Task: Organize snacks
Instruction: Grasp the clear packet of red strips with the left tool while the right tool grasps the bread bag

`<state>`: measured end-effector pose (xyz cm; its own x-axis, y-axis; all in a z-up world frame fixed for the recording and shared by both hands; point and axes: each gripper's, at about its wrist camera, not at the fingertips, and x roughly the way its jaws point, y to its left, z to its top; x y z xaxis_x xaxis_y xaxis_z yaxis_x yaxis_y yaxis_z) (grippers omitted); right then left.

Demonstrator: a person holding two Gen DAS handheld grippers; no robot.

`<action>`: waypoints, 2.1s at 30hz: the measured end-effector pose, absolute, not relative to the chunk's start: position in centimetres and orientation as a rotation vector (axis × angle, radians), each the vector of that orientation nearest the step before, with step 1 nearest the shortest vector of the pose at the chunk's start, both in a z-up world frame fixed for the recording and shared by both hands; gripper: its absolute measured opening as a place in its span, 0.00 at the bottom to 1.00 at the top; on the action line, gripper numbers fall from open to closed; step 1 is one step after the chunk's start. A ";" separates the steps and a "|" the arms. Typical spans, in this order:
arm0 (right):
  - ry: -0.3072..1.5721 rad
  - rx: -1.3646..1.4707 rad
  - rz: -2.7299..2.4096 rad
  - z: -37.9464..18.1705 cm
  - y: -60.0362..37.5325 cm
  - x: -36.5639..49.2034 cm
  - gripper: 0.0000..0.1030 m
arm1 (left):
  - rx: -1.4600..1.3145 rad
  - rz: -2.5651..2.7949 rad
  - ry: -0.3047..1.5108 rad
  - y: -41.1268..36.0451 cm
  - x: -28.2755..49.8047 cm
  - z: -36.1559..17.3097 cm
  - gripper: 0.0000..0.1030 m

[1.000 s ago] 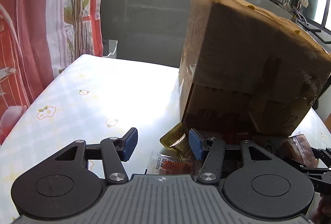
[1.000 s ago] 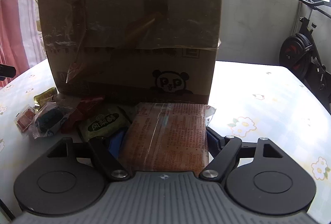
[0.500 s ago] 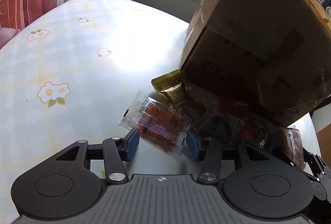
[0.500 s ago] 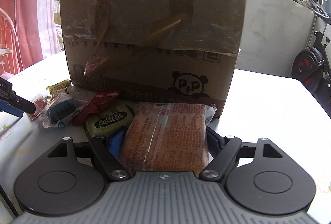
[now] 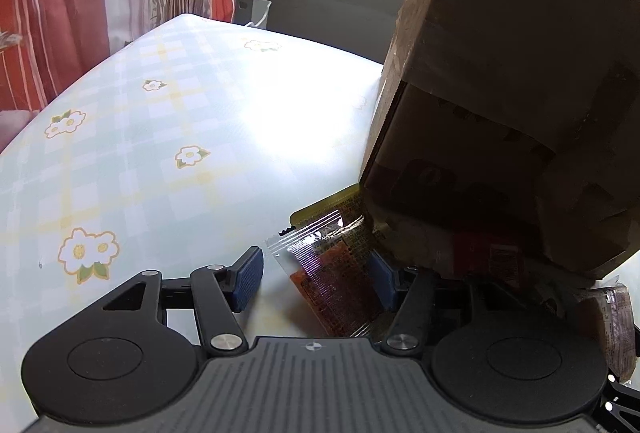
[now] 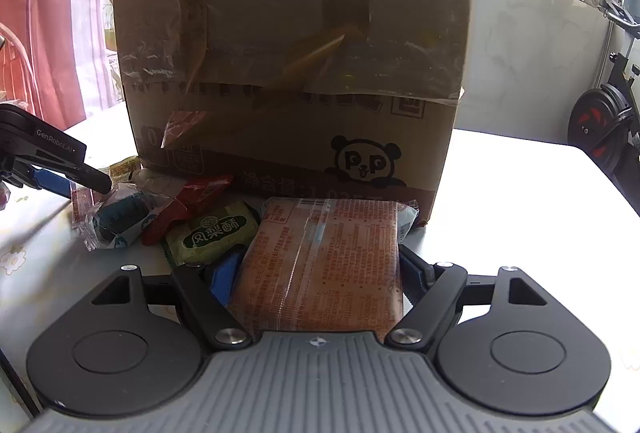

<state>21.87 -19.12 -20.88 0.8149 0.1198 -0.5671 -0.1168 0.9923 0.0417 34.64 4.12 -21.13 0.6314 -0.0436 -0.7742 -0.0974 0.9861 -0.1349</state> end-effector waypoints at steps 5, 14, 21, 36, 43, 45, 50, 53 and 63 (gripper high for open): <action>0.607 0.011 0.127 -20.8 -19.1 21.8 0.77 | -0.090 0.052 0.867 2.5 34.5 -21.4 0.69; 0.608 0.021 0.130 -20.7 -19.2 21.7 0.77 | -0.052 0.035 0.887 3.3 32.6 -21.4 0.70; 0.608 0.024 0.130 -20.7 -19.1 21.8 0.77 | -0.057 0.088 0.910 5.6 31.4 -21.0 0.71; 0.610 0.037 0.131 -20.5 -19.1 21.6 0.77 | -0.011 0.073 0.852 4.0 33.5 -21.5 0.62; 0.611 0.039 0.132 -20.5 -19.1 21.7 0.77 | 0.004 0.007 0.841 3.9 31.1 -21.3 0.45; 0.611 0.040 0.132 -20.5 -19.1 21.7 0.77 | 0.013 -0.023 0.842 3.9 30.3 -21.4 0.48; 0.611 0.039 0.132 -20.5 -19.1 21.7 0.77 | 0.030 -0.023 0.848 4.1 29.2 -21.6 0.58; 0.611 0.040 0.132 -20.5 -19.1 21.7 0.77 | 0.032 -0.017 0.837 4.4 28.8 -21.7 0.59; 0.611 0.039 0.132 -20.5 -19.1 21.6 0.77 | 0.056 -0.058 0.795 3.8 27.8 -21.8 0.39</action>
